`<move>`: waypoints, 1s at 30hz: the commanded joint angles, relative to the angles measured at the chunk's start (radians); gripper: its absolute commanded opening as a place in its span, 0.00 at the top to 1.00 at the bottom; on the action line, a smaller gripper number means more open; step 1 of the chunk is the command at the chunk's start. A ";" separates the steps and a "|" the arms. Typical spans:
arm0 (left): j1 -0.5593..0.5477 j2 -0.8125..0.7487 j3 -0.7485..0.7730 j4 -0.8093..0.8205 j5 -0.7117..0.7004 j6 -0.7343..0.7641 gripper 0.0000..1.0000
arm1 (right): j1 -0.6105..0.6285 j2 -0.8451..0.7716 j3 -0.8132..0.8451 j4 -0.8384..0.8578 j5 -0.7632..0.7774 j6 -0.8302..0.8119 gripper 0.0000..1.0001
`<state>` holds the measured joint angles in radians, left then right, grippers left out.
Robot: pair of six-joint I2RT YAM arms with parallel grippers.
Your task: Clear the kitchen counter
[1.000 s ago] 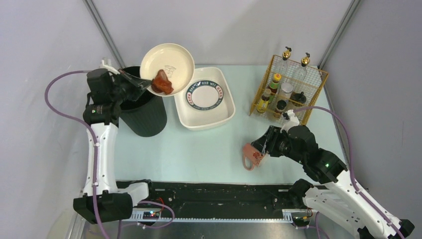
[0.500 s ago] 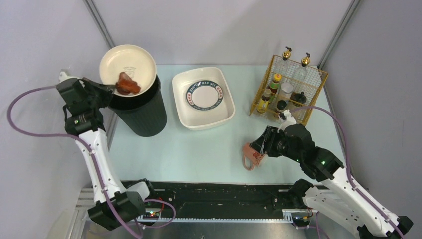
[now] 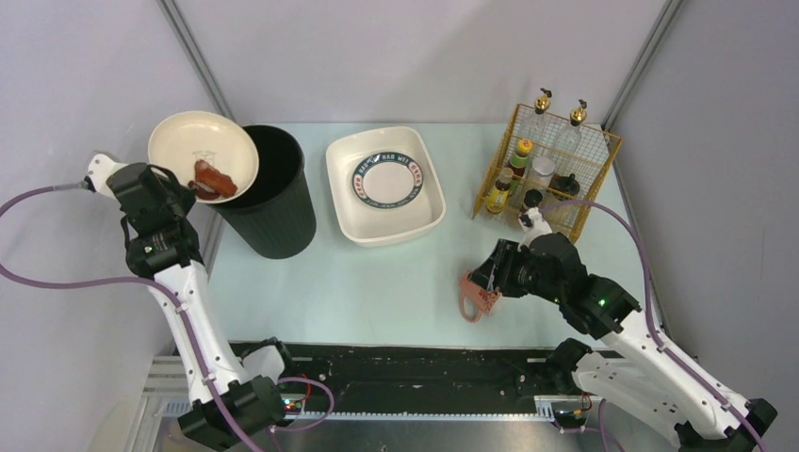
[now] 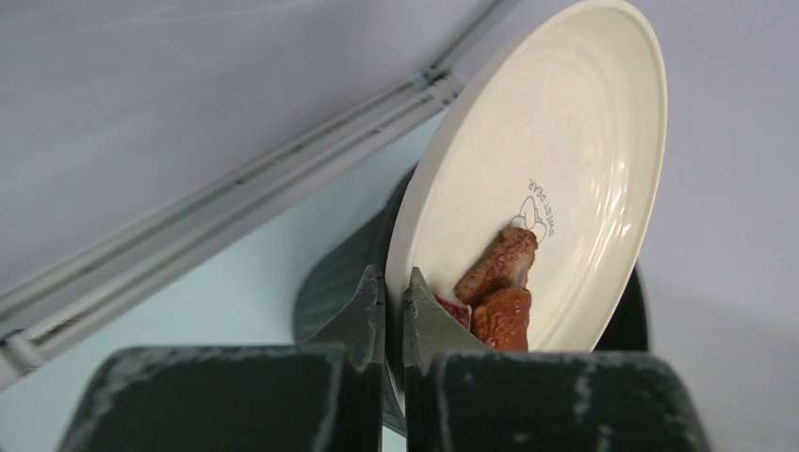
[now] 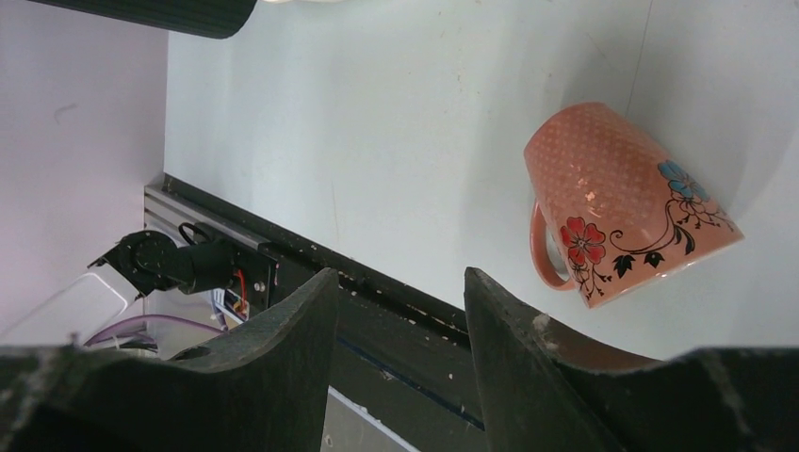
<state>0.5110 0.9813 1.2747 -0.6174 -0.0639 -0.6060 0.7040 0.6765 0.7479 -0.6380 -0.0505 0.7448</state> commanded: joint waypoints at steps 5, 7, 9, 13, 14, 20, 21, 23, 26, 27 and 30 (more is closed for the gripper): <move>-0.164 0.011 0.009 0.065 -0.327 0.190 1.00 | 0.021 0.028 -0.005 0.066 -0.023 0.009 0.45; -0.199 0.009 0.008 0.072 -0.373 0.213 1.00 | 0.025 0.028 -0.005 0.068 -0.021 0.013 0.45; -0.230 0.011 0.009 0.077 -0.414 0.238 1.00 | 0.032 0.028 -0.008 0.069 -0.017 0.017 0.45; -0.359 0.034 0.037 0.078 -0.578 0.349 1.00 | 0.043 0.036 -0.023 0.082 -0.018 0.023 0.45; -0.402 0.045 0.047 0.079 -0.605 0.379 1.00 | 0.044 0.039 -0.024 0.086 -0.018 0.024 0.45; -0.558 0.074 0.081 0.110 -0.839 0.521 1.00 | 0.071 0.051 -0.024 0.098 -0.009 0.029 0.45; -0.577 0.077 0.086 0.132 -0.861 0.546 1.00 | 0.072 0.052 -0.024 0.098 -0.006 0.028 0.45; -0.642 0.100 0.096 0.170 -0.944 0.636 1.00 | 0.075 0.057 -0.024 0.098 -0.006 0.026 0.45; -0.755 0.126 0.099 0.254 -1.083 0.822 1.00 | 0.077 0.062 -0.025 0.105 -0.009 0.025 0.45; -0.799 0.140 0.089 0.320 -1.106 0.863 1.00 | 0.078 0.063 -0.024 0.107 -0.009 0.026 0.45; -0.858 0.161 0.050 0.555 -1.201 1.103 1.00 | 0.087 0.067 -0.025 0.109 -0.007 0.028 0.45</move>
<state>-0.2729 1.1229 1.3243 -0.4129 -1.0519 0.1646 0.7792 0.7403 0.7197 -0.5655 -0.0647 0.7677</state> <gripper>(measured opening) 0.039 0.548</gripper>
